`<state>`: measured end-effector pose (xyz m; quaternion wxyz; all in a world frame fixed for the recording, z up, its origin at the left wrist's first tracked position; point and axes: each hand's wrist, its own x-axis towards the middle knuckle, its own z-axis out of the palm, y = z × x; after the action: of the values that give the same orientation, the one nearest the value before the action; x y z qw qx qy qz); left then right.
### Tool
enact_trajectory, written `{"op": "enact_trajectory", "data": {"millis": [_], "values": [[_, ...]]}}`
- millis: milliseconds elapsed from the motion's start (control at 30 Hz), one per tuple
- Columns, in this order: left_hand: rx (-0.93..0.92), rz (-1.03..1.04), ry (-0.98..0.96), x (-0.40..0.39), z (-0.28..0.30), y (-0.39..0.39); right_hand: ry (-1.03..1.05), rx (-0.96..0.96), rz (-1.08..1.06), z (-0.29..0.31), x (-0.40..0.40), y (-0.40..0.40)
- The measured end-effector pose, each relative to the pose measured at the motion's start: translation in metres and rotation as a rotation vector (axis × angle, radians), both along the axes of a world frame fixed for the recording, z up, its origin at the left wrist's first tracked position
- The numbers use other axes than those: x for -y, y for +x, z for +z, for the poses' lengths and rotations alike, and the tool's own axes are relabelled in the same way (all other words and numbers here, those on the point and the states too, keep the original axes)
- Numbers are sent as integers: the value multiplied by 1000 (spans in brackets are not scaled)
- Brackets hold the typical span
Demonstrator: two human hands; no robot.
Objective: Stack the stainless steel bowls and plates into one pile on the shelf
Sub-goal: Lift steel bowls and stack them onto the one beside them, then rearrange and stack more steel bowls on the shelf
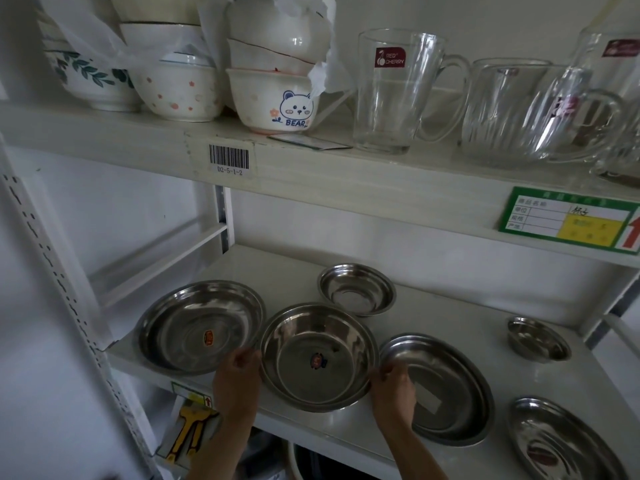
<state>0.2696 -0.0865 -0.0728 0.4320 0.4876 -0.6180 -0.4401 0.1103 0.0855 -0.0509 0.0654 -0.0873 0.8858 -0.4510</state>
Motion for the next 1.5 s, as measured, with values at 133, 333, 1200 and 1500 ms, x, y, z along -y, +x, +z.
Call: {"op": "enact_trajectory", "data": {"millis": [133, 333, 1200, 1500], "values": [[-32, -49, -15, -1, 8, -11, -71, 4, -28, 7, 2, -7], [-91, -191, 8, -12, 30, -49, -132, 22, -52, 27, 11, -27], [327, -347, -41, 82, 56, -226, -151, 313, -19, 23, 77, -184], [376, -375, 94, 121, 34, -249, 14, 285, 51, 6, 102, -202]]}}
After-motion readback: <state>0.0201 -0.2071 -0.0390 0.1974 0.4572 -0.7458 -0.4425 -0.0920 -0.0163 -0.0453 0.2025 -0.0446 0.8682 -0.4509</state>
